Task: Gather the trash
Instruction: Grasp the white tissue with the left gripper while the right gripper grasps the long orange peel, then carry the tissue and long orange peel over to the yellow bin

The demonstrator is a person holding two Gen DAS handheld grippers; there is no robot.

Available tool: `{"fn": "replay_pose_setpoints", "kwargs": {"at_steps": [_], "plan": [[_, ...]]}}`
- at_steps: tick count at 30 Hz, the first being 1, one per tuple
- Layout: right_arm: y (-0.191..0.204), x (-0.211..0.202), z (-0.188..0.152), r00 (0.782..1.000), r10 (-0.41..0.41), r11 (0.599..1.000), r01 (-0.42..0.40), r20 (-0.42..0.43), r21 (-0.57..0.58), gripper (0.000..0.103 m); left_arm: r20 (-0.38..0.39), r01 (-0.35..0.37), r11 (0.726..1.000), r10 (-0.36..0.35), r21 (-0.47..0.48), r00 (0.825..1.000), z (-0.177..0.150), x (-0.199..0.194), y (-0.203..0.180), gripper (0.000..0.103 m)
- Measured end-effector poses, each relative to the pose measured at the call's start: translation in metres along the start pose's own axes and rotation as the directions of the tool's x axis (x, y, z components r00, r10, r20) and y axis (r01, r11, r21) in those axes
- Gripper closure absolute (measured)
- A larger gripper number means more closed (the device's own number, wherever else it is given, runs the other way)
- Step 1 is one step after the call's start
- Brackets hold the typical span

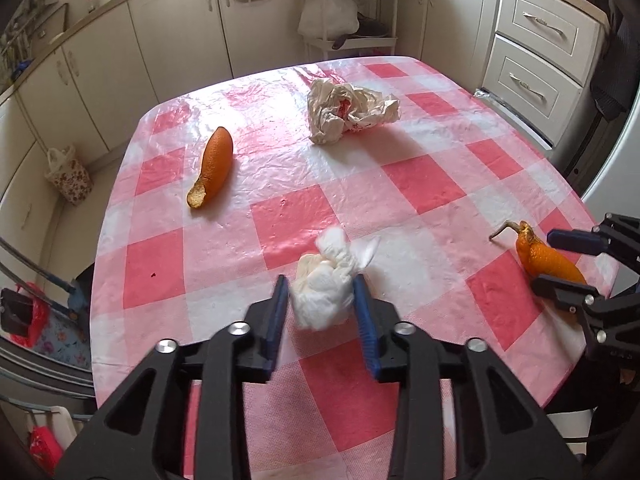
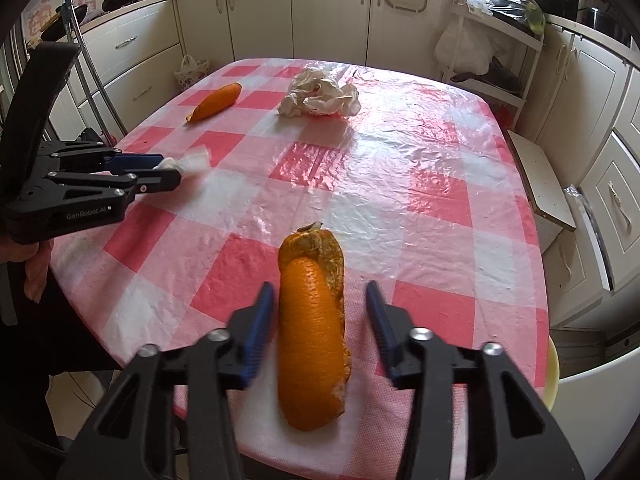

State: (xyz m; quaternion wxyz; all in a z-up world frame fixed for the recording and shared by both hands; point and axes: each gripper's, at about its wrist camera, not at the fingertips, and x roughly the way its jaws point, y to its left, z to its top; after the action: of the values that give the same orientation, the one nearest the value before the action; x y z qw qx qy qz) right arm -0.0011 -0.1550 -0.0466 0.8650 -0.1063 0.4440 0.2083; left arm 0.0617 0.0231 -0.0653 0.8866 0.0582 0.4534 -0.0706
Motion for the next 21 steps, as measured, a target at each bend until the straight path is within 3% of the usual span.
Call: {"fn": "replay_pose_setpoints", "kwargs": {"at_steps": [3, 6, 17, 20, 21], "plan": [[0.0, 0.001, 0.0, 1.0, 0.003, 1.0, -0.003, -0.003, -0.005, 0.05, 0.011, -0.031, 0.999, 0.031, 0.016, 0.999, 0.001, -0.001, -0.002, 0.05], [0.001, 0.003, 0.0, 1.0, 0.005, 1.0, -0.005, -0.012, -0.008, 0.05, 0.007, -0.045, 0.999, 0.045, 0.025, 0.999, 0.001, 0.001, -0.003, 0.045], [-0.006, 0.005, -0.001, 1.0, -0.001, 1.0, 0.001, -0.019, 0.011, 0.053, -0.005, -0.062, 0.997, 0.062, 0.051, 0.998, 0.0, 0.008, -0.007, 0.04], [-0.006, 0.004, 0.0, 1.0, 0.005, 1.0, -0.004, -0.016, 0.012, 0.072, -0.004, -0.035, 0.999, 0.035, 0.042, 0.999, -0.001, 0.01, -0.007, 0.04], [-0.006, 0.003, 0.0, 1.0, 0.002, 1.0, -0.001, -0.015, 0.011, 0.075, -0.002, -0.02, 0.999, 0.02, 0.037, 1.0, -0.002, 0.009, -0.008, 0.052]]}}
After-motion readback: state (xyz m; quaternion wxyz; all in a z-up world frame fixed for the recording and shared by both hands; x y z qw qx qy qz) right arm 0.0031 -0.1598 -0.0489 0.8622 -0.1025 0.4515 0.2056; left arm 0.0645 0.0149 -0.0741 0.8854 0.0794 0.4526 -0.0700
